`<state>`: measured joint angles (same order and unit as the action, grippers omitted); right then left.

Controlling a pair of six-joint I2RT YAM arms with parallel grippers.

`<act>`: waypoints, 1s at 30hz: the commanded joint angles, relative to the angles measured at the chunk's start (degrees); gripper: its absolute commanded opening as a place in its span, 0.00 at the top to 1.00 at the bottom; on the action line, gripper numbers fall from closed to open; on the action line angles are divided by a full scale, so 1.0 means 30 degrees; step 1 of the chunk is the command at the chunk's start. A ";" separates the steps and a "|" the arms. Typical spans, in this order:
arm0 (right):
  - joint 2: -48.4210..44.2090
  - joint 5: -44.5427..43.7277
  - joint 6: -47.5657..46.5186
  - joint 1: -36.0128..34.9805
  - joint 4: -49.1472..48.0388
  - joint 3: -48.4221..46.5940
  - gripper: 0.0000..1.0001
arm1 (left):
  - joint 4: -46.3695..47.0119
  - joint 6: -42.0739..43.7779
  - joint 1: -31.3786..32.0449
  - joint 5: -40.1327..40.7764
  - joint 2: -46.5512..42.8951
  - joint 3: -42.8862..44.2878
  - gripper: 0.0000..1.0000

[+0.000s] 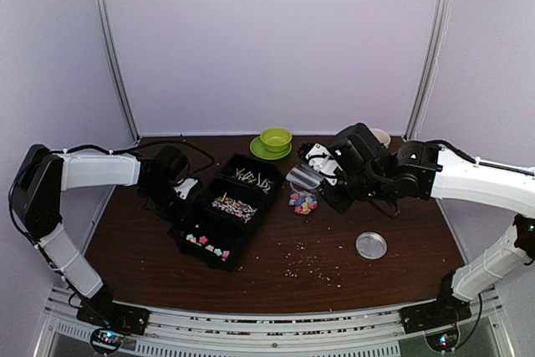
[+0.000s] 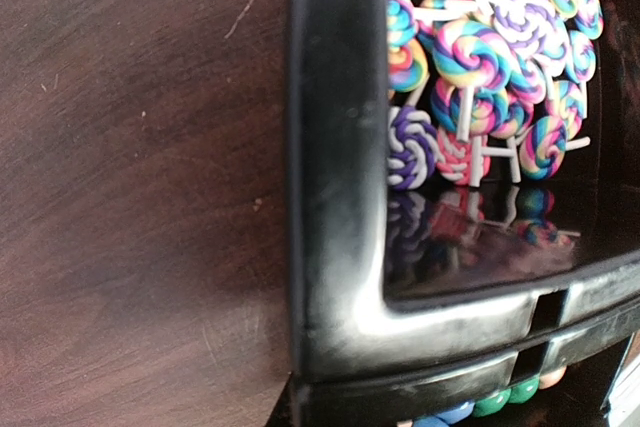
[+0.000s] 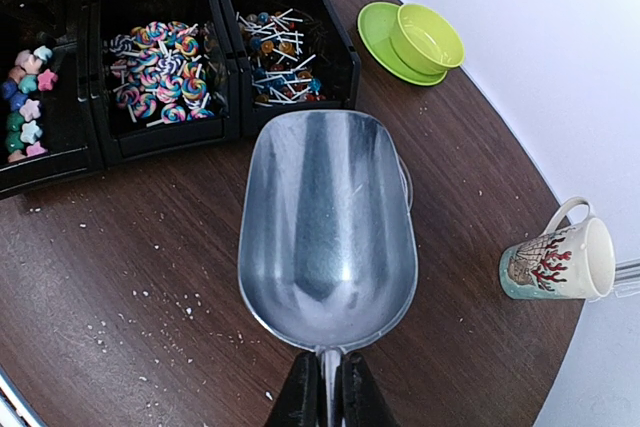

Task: Pack the candies
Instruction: Place the plate at the center of the board.

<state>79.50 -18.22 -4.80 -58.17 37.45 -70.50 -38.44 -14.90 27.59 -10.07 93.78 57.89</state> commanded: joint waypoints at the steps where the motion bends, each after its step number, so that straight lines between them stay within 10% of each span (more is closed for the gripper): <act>1: -0.0394 -0.0111 -0.0142 -0.0151 -0.0496 0.0152 1.00 | 0.0992 0.0079 0.0226 -0.0675 0.0028 0.0889 0.93; 30: -0.0303 -0.0402 -0.0203 -0.0217 -0.0348 0.0148 1.00 | 0.1081 0.1213 0.0224 -0.1737 -0.1742 0.1019 0.52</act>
<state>79.50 -18.24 -4.82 -58.48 37.45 -70.43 -37.30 -12.93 27.88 -13.45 91.35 59.70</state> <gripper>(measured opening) 0.076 0.471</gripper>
